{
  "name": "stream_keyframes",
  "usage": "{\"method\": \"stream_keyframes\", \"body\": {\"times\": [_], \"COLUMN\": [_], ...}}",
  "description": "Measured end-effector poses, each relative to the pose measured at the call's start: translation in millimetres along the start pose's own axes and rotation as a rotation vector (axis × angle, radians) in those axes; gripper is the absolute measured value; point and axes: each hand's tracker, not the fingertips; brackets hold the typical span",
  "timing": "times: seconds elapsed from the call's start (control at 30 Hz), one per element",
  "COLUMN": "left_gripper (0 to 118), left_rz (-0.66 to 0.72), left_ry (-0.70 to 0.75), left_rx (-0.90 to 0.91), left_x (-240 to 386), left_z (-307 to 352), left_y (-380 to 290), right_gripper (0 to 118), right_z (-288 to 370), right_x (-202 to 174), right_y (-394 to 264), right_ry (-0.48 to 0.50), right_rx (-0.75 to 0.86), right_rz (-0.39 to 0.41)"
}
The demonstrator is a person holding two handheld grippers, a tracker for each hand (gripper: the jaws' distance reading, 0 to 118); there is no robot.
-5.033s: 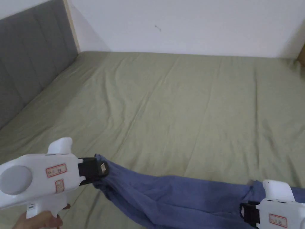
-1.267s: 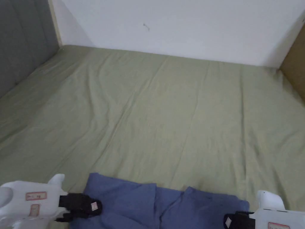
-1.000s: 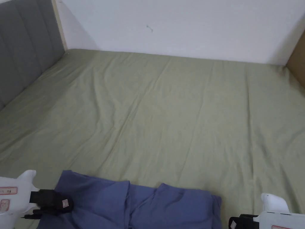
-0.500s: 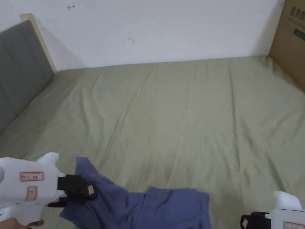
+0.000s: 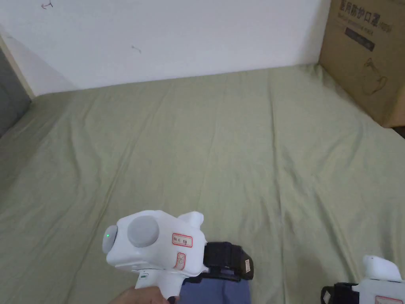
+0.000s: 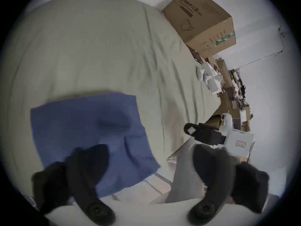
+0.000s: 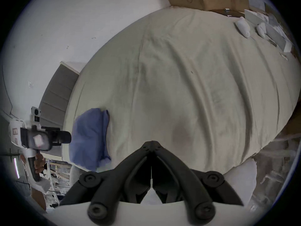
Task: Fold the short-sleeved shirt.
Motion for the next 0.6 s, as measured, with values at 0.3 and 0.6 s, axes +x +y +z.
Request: {"method": "stream_keyframes", "body": {"times": [0.3, 0.6], "left_gripper": [12, 5], "left_rz": [0.059, 0.115], "left_ry": [0.085, 0.015], "left_rx": [0.143, 0.1], "left_x": [-42, -48], "left_z": [47, -10], "left_y": [-12, -32], "right_gripper": [0, 0], "right_z": [-8, -14], "right_x": [-8, -19], "right_y": [2, 5], "right_ry": [0.01, 0.017], "right_rx": [-0.017, -0.025], "right_rz": [0.022, 0.058]}}
